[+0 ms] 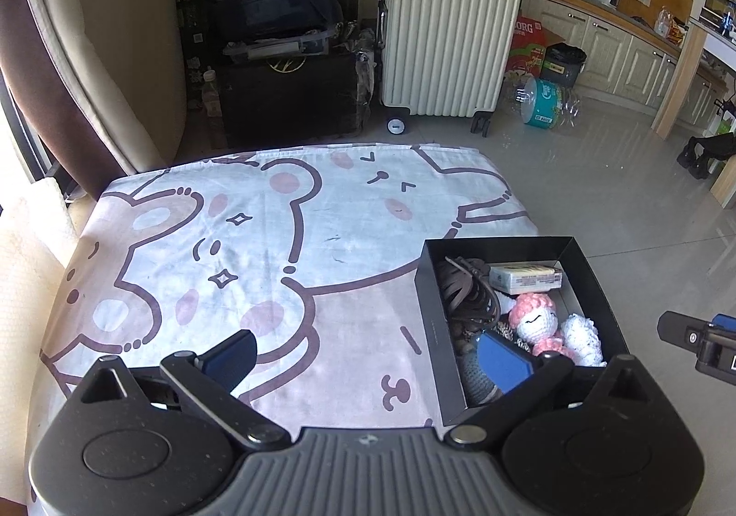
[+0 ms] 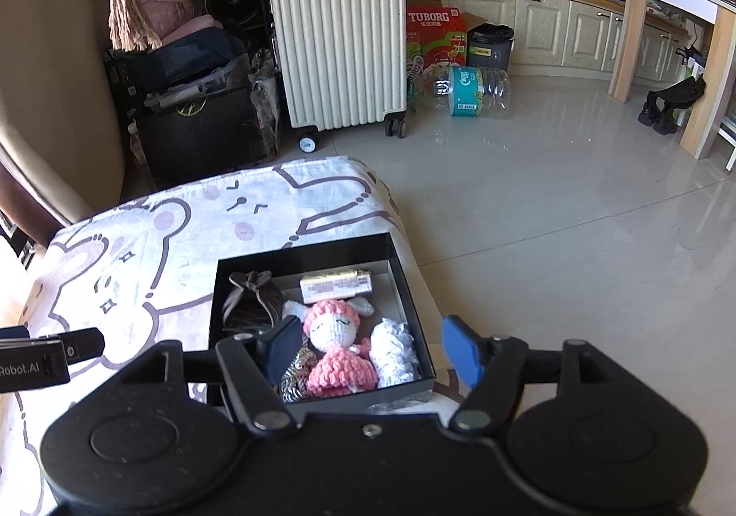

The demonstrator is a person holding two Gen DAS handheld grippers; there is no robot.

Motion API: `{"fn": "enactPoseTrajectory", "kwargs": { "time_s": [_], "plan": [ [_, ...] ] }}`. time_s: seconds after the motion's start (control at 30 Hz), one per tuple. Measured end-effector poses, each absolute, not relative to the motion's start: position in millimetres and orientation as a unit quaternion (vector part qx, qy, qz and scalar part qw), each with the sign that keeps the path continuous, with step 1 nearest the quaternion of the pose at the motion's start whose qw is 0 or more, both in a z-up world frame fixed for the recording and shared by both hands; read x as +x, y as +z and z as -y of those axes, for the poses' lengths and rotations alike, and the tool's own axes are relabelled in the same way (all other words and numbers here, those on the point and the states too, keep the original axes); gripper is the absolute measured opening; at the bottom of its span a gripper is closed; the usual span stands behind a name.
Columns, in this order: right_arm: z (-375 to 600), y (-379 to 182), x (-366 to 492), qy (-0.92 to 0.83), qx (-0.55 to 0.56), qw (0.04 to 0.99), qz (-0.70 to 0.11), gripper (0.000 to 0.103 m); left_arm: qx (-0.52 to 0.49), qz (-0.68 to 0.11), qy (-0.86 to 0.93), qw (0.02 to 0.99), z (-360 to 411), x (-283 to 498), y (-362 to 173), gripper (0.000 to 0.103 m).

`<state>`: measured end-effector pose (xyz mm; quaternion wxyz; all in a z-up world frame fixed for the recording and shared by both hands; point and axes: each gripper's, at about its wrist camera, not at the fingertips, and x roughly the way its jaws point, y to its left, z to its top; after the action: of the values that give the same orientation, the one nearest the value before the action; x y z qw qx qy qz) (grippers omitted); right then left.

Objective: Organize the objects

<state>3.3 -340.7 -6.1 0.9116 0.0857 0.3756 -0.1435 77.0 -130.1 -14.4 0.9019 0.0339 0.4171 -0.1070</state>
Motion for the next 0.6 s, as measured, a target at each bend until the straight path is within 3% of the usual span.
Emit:
{"fn": "enactPoseTrajectory", "kwargs": {
  "time_s": [0.43,0.6],
  "plan": [
    [342,-16,8,-0.148,0.066,0.900,-0.404,0.103,0.055,-0.425,-0.105,0.897,141,81,-22,0.103],
    [344,-19,9,-0.151,0.059,0.899,-0.407,0.103,0.054,-0.431,-0.108,0.894,142,83,-26,0.103]
  ]
}}
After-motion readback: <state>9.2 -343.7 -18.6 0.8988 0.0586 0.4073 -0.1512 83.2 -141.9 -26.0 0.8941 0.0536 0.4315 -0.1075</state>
